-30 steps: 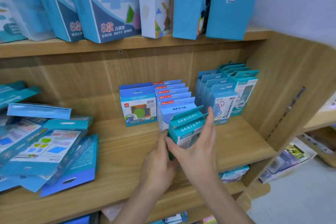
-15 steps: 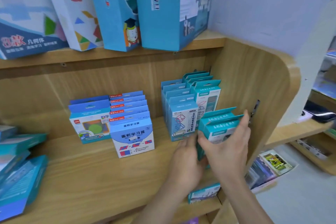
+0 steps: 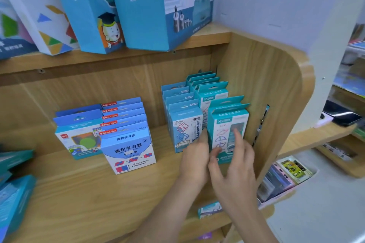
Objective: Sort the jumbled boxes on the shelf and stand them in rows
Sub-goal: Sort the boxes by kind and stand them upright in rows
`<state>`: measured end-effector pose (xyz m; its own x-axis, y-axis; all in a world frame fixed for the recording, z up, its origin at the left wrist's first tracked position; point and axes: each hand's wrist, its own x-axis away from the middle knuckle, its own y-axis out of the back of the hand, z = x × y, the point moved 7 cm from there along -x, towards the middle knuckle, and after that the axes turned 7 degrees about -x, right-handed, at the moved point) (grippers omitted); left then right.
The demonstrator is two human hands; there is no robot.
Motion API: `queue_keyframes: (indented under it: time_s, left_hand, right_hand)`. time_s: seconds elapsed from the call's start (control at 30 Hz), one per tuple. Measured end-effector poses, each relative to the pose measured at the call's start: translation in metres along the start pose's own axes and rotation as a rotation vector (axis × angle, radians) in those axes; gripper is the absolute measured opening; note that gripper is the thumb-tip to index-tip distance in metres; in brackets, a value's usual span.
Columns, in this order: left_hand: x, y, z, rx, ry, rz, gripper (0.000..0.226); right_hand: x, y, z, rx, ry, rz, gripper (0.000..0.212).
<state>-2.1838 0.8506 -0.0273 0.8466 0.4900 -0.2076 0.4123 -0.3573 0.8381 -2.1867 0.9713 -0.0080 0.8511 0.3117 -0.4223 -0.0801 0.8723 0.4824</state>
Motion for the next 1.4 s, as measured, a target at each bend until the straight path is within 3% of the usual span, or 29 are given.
queue_keyframes:
  time_s: [0.17, 0.4, 0.57, 0.67, 0.73, 0.87, 1.03, 1.2, 1.4]
  left_hand:
    - [0.002, 0.006, 0.003, -0.276, -0.021, -0.005, 0.037]
    - [-0.017, 0.009, -0.002, -0.445, -0.028, 0.058, 0.032]
    - [-0.02, 0.011, 0.001, -0.495, -0.041, 0.061, 0.021]
    - [-0.019, 0.016, 0.003, -0.481, -0.042, 0.023, 0.014]
    - [-0.013, 0.032, 0.0, -0.424, -0.091, -0.113, 0.012]
    - [-0.008, 0.071, -0.022, -0.347, -0.303, -0.411, 0.046]
    - [-0.036, 0.081, -0.033, -0.543, -0.299, -0.328, 0.08]
    - [-0.048, 0.071, -0.037, -0.572, -0.344, -0.265, 0.096]
    - [-0.045, 0.067, -0.035, -0.64, -0.355, -0.375, 0.093]
  right_hand:
    - [-0.002, -0.024, -0.028, -0.217, -0.249, 0.175, 0.066]
    - [-0.016, -0.048, -0.039, -0.509, -0.397, 0.2, 0.066]
    - [-0.025, -0.06, -0.042, -0.589, -0.463, 0.191, 0.068]
    - [-0.033, -0.065, -0.035, -0.502, -0.367, 0.289, 0.07]
    - [-0.04, -0.06, -0.028, -0.32, -0.246, 0.351, 0.07]
    - [-0.052, -0.032, -0.01, -0.073, 0.028, 0.273, 0.074]
    - [-0.06, -0.02, 0.011, -0.035, 0.16, 0.151, 0.079]
    - [-0.064, -0.024, 0.006, -0.015, 0.117, 0.115, 0.08]
    - [-0.061, -0.031, -0.006, -0.025, 0.052, 0.14, 0.084]
